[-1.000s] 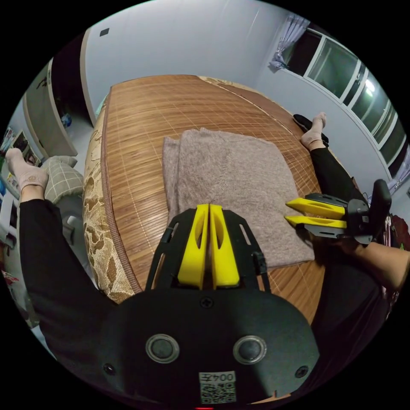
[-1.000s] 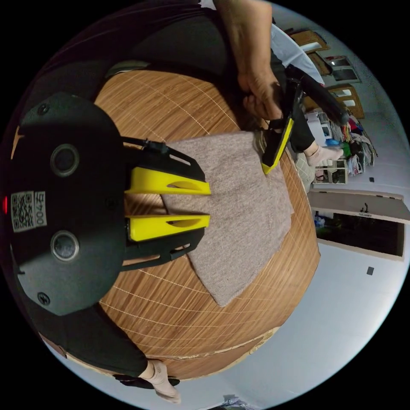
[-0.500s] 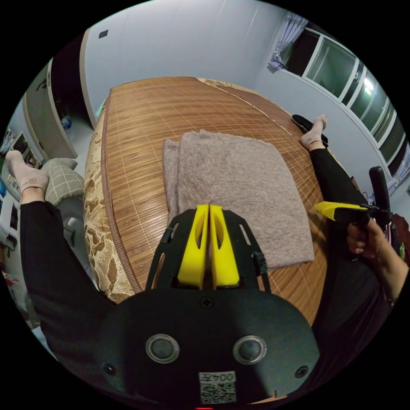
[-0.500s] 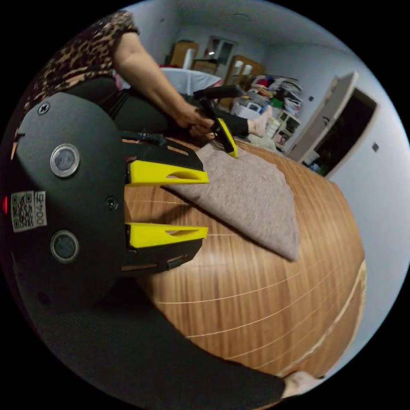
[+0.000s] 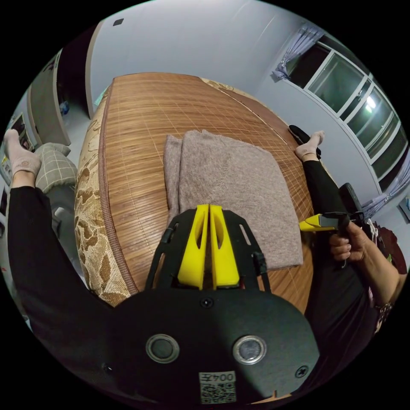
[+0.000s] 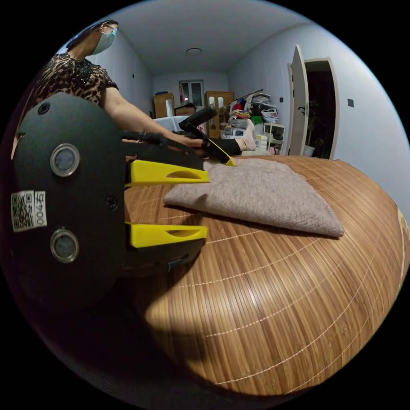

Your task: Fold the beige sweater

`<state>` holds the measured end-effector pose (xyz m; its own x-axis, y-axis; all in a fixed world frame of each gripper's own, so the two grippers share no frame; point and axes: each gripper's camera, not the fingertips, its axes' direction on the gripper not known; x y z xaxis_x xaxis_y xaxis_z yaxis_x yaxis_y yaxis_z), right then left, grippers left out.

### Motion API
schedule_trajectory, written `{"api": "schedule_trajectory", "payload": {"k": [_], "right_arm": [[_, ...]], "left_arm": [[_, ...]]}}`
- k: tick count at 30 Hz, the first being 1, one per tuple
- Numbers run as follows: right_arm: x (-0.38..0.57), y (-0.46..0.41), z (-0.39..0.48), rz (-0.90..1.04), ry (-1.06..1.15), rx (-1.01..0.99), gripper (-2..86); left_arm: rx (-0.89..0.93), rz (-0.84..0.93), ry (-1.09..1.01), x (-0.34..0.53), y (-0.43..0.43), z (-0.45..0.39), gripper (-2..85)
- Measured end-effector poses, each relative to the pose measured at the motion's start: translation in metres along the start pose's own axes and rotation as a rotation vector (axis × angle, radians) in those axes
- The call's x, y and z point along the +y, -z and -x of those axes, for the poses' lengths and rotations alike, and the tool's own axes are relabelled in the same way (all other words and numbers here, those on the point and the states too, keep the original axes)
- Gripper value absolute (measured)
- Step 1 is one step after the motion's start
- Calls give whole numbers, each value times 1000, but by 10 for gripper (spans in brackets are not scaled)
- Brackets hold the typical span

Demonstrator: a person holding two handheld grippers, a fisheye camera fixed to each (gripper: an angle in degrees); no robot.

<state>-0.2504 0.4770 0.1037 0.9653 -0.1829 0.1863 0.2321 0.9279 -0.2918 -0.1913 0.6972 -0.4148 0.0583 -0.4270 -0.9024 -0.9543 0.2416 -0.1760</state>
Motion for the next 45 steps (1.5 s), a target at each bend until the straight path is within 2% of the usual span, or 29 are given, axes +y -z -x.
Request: {"api": "schedule_trajectory", "payload": {"k": [12, 19, 22, 24, 32, 38, 45], "right_arm": [[-11, -23, -18, 11, -1, -143, 123], [-11, -25, -12, 3, 31, -84, 119], [-12, -29, -10, 29, 33, -11, 81], [-14, -30, -13, 40, -3, -53, 68], [-17, -5, -3, -39, -80, -318, 60], [-27, 11, 15, -90, -90, -432, 59], [-29, 21, 23, -103, -93, -448, 58]], "left_arm": [[29, -3, 26, 2, 3, 32, 10], [22, -6, 30, 3, 8, 54, 14], [30, -12, 37, 4, 11, 66, 24], [72, -27, 67, 5, 14, 78, 38], [637, -167, 449, 40, 50, 146, 137], [710, -108, 467, 50, 69, 154, 209], [877, -100, 594, 67, 48, 174, 230]]}}
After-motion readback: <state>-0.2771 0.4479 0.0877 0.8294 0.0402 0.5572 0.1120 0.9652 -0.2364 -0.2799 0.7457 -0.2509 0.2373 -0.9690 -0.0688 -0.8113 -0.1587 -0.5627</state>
